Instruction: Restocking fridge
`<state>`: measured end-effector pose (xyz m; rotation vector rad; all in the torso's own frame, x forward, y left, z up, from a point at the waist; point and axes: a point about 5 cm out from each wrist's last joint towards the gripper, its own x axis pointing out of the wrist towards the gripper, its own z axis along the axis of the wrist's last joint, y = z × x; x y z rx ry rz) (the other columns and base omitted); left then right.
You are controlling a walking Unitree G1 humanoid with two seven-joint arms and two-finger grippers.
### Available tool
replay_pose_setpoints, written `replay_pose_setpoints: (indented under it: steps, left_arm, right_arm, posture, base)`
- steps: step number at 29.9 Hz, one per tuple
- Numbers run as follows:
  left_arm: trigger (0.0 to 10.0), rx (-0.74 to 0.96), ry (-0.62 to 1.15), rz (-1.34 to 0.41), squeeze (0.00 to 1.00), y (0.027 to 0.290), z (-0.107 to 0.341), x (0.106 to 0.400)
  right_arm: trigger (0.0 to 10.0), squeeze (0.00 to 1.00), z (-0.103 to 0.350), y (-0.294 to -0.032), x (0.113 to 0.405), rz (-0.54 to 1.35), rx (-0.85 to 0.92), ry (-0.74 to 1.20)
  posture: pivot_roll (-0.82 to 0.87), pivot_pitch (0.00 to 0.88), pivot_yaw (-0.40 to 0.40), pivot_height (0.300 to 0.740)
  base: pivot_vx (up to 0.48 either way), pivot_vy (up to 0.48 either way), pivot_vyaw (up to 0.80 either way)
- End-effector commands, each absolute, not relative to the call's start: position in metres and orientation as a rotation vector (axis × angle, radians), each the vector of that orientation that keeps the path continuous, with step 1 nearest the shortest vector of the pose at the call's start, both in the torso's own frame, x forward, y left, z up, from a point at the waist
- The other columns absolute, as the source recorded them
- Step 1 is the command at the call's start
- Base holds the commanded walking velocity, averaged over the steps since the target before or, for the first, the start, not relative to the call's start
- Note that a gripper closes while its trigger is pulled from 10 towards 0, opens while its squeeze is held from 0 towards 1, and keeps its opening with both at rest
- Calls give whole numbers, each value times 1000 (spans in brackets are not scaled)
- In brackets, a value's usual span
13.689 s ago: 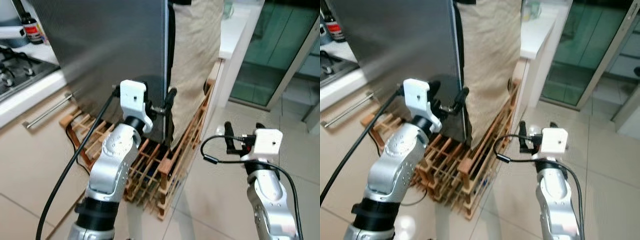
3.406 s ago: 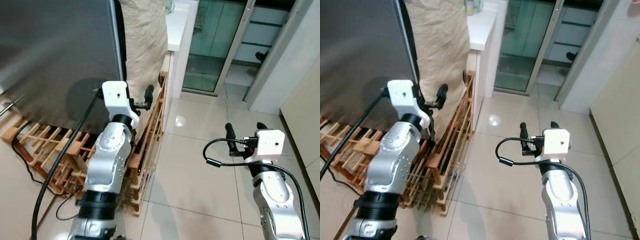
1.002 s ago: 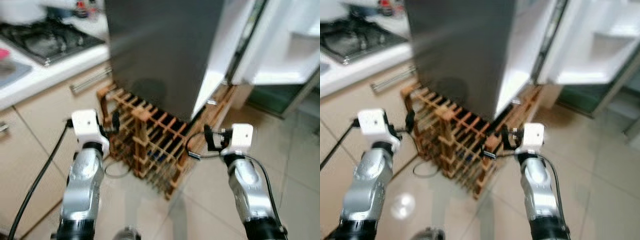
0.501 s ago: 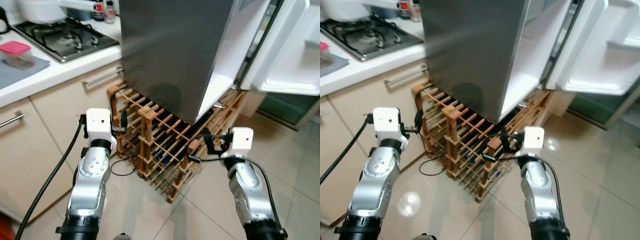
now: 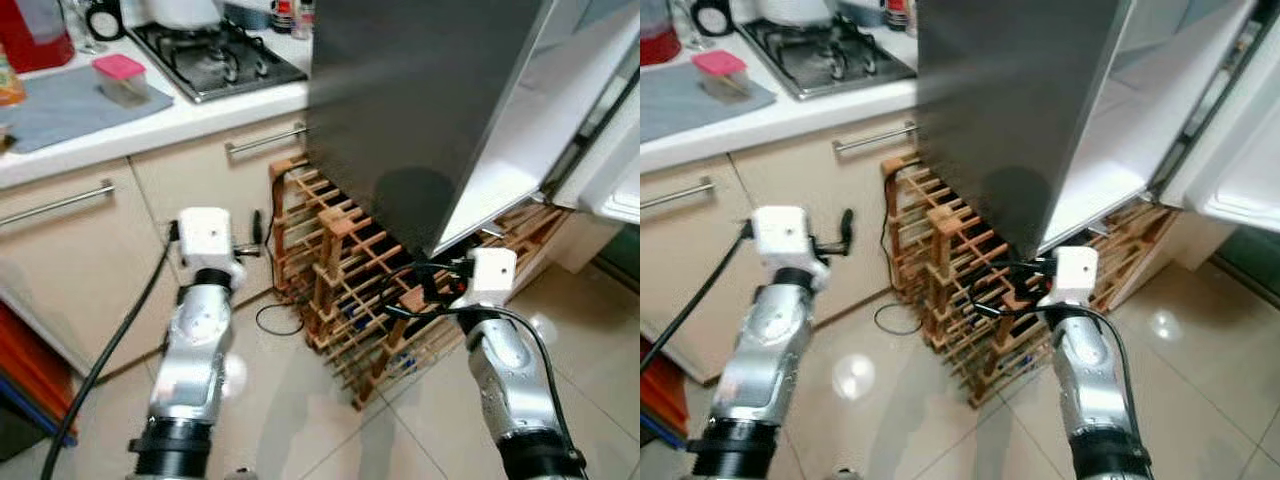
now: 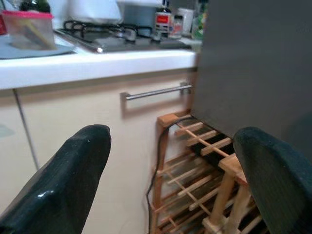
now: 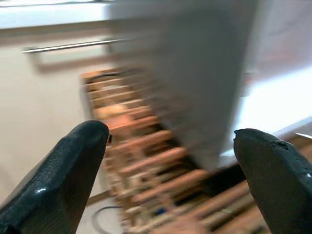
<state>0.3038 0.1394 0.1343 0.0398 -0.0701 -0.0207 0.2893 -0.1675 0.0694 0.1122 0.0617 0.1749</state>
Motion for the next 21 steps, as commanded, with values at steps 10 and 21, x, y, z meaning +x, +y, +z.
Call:
replay_pose_setpoints:
  steps: [10, 21]
  left_arm:
    - [10000, 48, -84, -41, 0, 139, 136, 309]
    - [10000, 59, -76, -47, 0, 134, 134, 314]
  right_arm:
    - [10000, 0, 76, -162, 294, 197, 120, 32]
    - [10000, 0, 75, -166, 301, 124, 99, 43]
  posture:
    - [-35, 0, -44, 740]
    - [-36, 0, -33, 740]
  base:
    - [0, 33, 518]
    - [0, 249, 344]
